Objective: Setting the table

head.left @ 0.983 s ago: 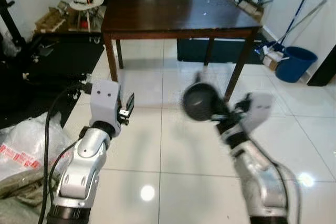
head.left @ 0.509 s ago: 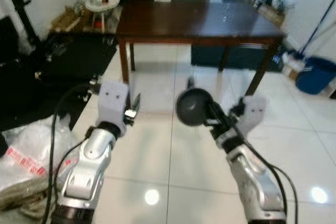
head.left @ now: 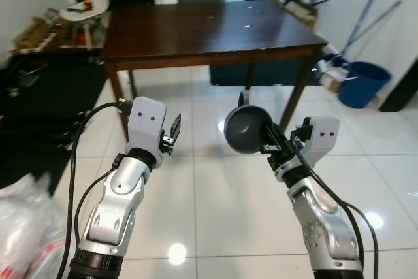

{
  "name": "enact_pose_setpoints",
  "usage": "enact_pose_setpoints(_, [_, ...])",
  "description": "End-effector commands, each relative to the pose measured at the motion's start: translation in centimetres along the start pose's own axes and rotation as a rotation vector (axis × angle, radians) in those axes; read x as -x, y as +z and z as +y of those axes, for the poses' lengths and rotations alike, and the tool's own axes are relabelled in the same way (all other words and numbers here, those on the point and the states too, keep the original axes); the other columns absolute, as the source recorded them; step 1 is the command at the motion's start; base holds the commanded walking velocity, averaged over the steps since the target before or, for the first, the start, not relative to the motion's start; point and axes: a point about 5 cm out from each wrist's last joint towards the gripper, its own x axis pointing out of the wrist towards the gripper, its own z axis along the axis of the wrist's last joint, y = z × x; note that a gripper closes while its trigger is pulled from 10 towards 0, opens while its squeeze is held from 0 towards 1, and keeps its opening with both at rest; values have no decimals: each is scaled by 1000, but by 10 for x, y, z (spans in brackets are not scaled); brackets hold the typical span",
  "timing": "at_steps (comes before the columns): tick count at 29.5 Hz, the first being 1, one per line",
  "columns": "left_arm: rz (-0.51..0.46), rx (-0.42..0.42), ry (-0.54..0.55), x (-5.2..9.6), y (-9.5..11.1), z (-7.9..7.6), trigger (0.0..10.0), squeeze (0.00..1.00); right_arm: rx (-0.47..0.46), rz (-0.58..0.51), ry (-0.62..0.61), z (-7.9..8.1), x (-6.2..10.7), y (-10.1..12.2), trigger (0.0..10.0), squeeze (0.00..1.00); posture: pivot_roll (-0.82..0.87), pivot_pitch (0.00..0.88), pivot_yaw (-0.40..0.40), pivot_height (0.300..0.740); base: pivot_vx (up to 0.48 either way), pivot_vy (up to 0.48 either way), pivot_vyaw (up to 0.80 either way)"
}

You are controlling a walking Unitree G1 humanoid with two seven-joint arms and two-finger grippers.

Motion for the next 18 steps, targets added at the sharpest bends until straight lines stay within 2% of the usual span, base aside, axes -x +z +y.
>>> enact_pose_setpoints(1, [8, -5, 1, 0, -3, 1, 10000, 63, -1, -10, -4, 0, 0, 2, 10000, 0, -53, 0, 74, 740, 469, 0, 0])
enact_pose_setpoints(18, [5, -3, -11, -2, -2, -1, 10000, 59, -1, -25, -18, -2, 2, 4, 10000, 0, -56, 0, 86, 740, 466, 0, 0])
